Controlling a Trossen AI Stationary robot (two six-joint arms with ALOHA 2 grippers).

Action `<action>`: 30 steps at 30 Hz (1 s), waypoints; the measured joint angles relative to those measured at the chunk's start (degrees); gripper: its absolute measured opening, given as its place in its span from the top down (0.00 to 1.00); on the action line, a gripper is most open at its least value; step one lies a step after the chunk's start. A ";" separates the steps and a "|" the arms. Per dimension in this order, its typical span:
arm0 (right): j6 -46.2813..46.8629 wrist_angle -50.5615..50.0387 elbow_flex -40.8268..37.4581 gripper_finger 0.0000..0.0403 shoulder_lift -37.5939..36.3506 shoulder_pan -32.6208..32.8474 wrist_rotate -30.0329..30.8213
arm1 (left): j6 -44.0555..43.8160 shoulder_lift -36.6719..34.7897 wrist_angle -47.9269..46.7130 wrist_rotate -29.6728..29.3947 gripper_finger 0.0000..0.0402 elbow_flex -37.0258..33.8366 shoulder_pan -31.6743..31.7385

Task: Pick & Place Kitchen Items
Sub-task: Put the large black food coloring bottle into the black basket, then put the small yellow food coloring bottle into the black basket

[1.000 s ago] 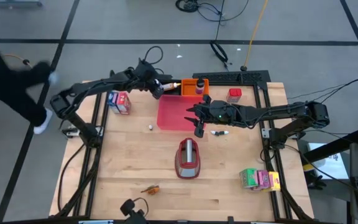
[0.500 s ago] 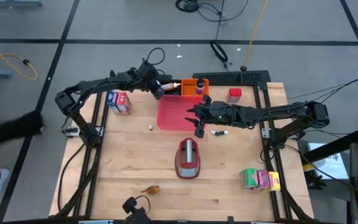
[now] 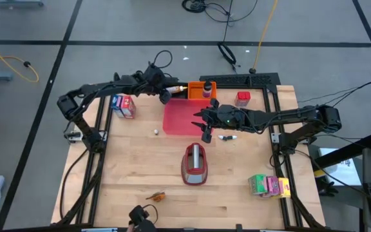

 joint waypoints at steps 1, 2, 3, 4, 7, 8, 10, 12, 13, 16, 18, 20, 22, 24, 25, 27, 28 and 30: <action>0.00 0.00 0.00 0.61 0.00 0.00 0.00 | -0.16 0.00 0.38 0.00 0.23 0.00 0.00; 0.00 0.00 0.00 0.61 0.00 0.00 0.00 | -0.42 0.00 0.71 0.01 0.21 0.00 -0.02; 0.00 0.00 0.00 0.61 0.00 0.00 0.00 | -0.48 0.00 1.03 0.01 0.19 0.00 -0.02; 0.00 0.00 0.00 0.62 0.00 0.00 0.00 | -0.48 0.00 1.26 0.00 0.18 0.00 -0.02; 0.00 -0.02 0.00 0.61 0.00 0.00 -0.01 | -0.36 -0.01 1.34 -0.01 0.16 0.00 -0.03; -0.02 -0.02 0.00 0.61 0.00 0.00 0.00 | 0.15 -0.22 1.14 -0.01 0.16 0.00 -0.02; -0.09 -0.02 0.00 0.61 0.00 0.00 0.00 | 0.64 -0.86 0.41 -0.33 0.16 0.00 -0.02; -0.07 -0.02 0.00 0.61 0.00 0.00 -0.01 | 0.61 -1.63 0.53 -1.01 0.16 0.00 -0.02; -0.04 -0.02 0.00 0.61 0.00 0.00 -0.02 | 0.64 -2.15 0.11 -1.24 0.16 0.00 -0.02; -0.12 -0.04 0.00 0.61 0.00 0.00 0.00 | 0.83 -3.68 -0.34 -1.50 0.16 0.00 -0.02; -0.14 -0.04 0.00 0.61 0.00 0.00 0.00 | 0.85 -4.61 -1.87 -1.14 0.16 0.00 -0.14; -0.15 -0.04 0.00 0.61 0.00 0.00 0.00 | 0.84 -5.49 -3.61 -1.11 0.15 0.00 -0.55; -0.09 -0.04 0.00 0.61 0.00 0.00 0.00 | 0.75 -6.19 -5.00 -1.06 0.15 0.00 -1.20; -0.05 -0.04 0.00 0.61 0.00 0.00 0.00 | 0.78 -6.95 -7.27 -1.03 0.15 0.00 -1.85; -0.03 -0.04 0.00 0.61 0.00 0.00 0.00 | 0.84 -7.24 -7.82 -1.01 0.15 0.00 -2.34; -0.02 -0.04 0.00 0.61 0.00 0.00 0.00 | 0.90 -7.56 -8.74 -1.02 0.15 0.00 -3.44; -0.02 -0.04 0.00 0.61 0.00 0.00 0.00 | 1.16 -7.78 -9.98 -1.01 0.15 0.00 -3.95; -0.02 -0.04 0.00 0.61 0.00 0.00 0.00 | 1.31 -8.17 -11.64 -1.04 0.15 0.00 -5.11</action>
